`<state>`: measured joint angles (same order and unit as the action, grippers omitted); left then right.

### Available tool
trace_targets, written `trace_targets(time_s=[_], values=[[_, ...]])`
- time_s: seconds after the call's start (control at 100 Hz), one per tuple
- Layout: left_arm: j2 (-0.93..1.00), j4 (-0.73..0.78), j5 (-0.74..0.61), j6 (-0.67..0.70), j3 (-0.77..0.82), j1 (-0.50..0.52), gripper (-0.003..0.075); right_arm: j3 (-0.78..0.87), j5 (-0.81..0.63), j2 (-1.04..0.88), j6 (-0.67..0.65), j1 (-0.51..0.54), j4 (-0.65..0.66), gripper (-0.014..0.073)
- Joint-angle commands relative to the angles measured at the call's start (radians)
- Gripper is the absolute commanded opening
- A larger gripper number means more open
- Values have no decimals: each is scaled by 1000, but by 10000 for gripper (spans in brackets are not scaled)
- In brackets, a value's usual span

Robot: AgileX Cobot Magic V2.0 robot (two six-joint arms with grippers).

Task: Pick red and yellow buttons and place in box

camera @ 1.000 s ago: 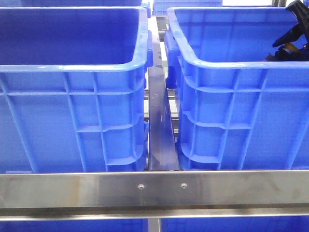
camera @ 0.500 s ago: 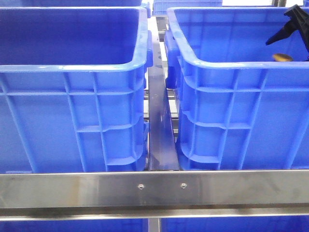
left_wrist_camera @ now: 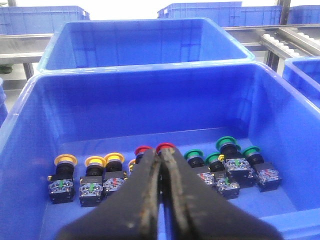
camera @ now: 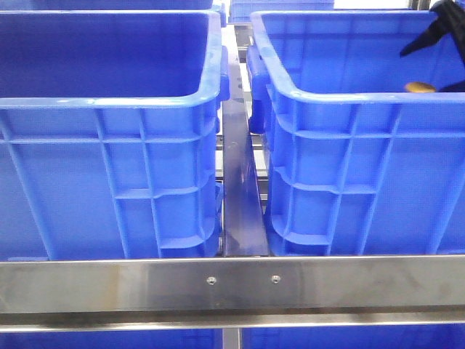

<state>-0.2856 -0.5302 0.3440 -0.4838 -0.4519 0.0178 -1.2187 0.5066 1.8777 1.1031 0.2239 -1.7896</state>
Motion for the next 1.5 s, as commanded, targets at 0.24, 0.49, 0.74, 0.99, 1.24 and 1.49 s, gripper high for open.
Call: trace_targets(time_s=[0.24, 0.49, 0.74, 0.99, 1.24, 1.49], values=[[-9, -14, -75, 9, -25, 0, -19, 2, 1, -249, 7, 13, 153, 646], [-9, -14, -75, 9, -25, 0, -19, 151, -5, -431, 23, 21, 285, 646], [-9, -14, -75, 9, -25, 0, -19, 345, -73, -668, 130, 21, 296, 646], [-9, -14, -75, 9, -25, 0, -19, 511, -138, -927, 203, 21, 297, 646], [-9, -14, -75, 9, -25, 0, -19, 657, -144, -1167, 220, 21, 319, 646], [-9, -14, -75, 9, -25, 0, -19, 782, -88, -1361, 220, 21, 334, 643]])
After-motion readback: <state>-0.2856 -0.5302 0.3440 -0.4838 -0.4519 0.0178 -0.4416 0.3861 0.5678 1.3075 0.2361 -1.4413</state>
